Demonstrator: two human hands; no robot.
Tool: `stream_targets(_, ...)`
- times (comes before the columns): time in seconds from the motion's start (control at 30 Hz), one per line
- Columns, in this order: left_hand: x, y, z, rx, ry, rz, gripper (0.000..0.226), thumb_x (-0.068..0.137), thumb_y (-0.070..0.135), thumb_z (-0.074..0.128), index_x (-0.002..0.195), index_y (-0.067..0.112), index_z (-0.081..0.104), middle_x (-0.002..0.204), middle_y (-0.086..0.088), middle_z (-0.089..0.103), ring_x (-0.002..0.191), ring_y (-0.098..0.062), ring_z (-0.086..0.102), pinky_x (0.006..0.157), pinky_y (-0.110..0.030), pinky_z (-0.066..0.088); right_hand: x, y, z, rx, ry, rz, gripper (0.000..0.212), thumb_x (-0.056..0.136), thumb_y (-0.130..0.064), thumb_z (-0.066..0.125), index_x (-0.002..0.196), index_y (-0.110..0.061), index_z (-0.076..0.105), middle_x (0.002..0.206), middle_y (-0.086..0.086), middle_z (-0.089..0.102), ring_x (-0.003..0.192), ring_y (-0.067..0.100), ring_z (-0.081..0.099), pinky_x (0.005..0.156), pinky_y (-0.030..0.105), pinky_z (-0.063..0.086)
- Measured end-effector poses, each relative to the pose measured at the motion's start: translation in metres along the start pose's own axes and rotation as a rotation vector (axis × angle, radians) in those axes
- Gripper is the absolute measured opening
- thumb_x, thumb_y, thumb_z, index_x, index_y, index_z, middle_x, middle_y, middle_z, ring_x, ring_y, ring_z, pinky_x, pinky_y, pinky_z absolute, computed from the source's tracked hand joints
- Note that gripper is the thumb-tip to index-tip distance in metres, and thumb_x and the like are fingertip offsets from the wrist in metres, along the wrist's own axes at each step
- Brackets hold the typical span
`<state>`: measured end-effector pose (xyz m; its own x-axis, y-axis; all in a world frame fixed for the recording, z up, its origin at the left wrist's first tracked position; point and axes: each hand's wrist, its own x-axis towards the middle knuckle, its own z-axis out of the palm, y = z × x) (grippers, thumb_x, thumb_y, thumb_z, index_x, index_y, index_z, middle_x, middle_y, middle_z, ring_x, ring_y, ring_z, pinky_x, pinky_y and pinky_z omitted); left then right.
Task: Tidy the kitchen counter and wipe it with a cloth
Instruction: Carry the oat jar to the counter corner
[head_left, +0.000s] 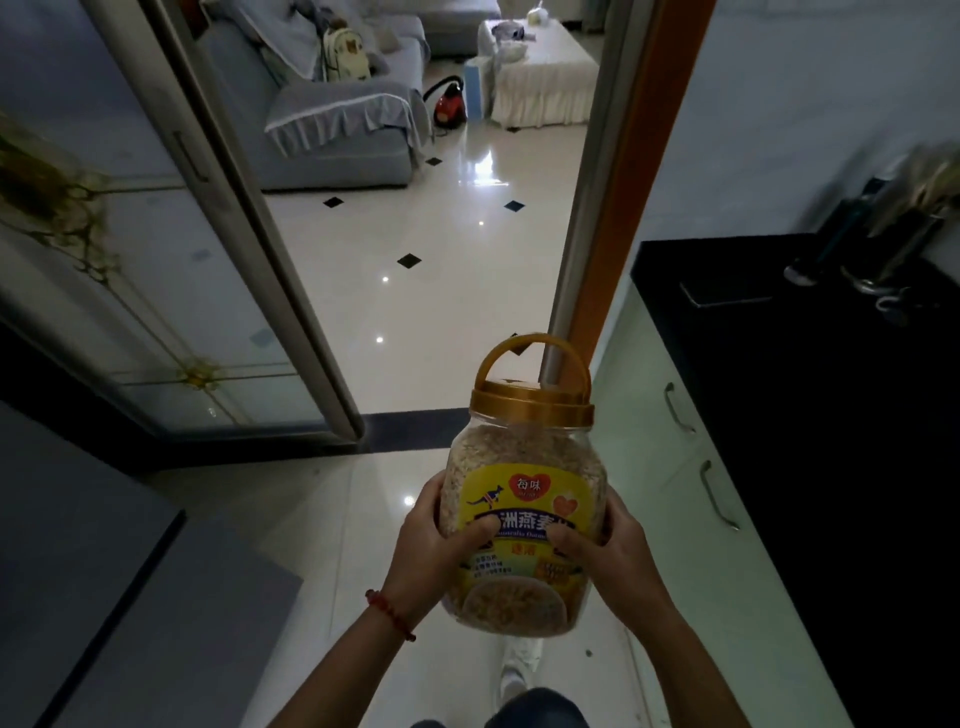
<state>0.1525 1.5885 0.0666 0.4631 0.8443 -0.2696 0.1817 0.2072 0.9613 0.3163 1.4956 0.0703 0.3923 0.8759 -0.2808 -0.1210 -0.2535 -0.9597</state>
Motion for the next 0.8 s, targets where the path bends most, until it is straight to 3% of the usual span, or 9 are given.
stream_targets(0.17,0.087,0.022,0.028,-0.003,-0.032,-0.012,0.108,0.029,0.075,0.072,0.117,0.019,0.047,0.107,-0.006,0.065,0.093,-0.022,0.068,0.068,-0.03,0.058,0.081,-0.02,-0.035,0.022,0.03,-0.008,0.101,0.031,-0.063,0.083,0.118,-0.02,0.052,0.106,0.005,0.069,0.091,0.016,0.07,0.067,0.029,0.058)
stream_targets(0.43,0.194,0.068,0.072,0.021,-0.118,0.009,0.093,0.028,0.073,0.074,0.107,0.029,0.05,0.1,-0.001,0.067,0.087,-0.014,0.069,0.062,-0.023,0.056,0.165,-0.053,-0.085,0.083,0.149,-0.001,0.103,0.032,-0.061,0.084,0.121,-0.021,0.052,0.107,0.004,0.069,0.094,0.018,0.069,0.072,0.035,0.058)
stream_targets(0.7,0.286,0.096,0.143,0.119,-0.471,-0.012,0.102,0.03,0.068,0.077,0.116,0.02,0.049,0.102,-0.003,0.068,0.087,-0.016,0.07,0.065,-0.026,0.057,0.193,-0.06,-0.138,0.189,0.5,0.019,0.086,0.026,-0.056,0.083,0.105,-0.037,0.055,0.099,-0.009,0.069,0.083,0.008,0.07,0.061,0.023,0.056)
stream_targets(0.8,0.316,0.104,0.174,0.169,-0.641,-0.043,0.106,0.032,0.064,0.08,0.121,0.018,0.046,0.105,-0.005,0.068,0.088,-0.018,0.07,0.066,-0.029,0.058,0.195,-0.061,-0.151,0.262,0.653,0.006,0.086,0.027,-0.054,0.084,0.106,-0.035,0.056,0.099,-0.007,0.07,0.084,0.007,0.071,0.061,0.022,0.056)
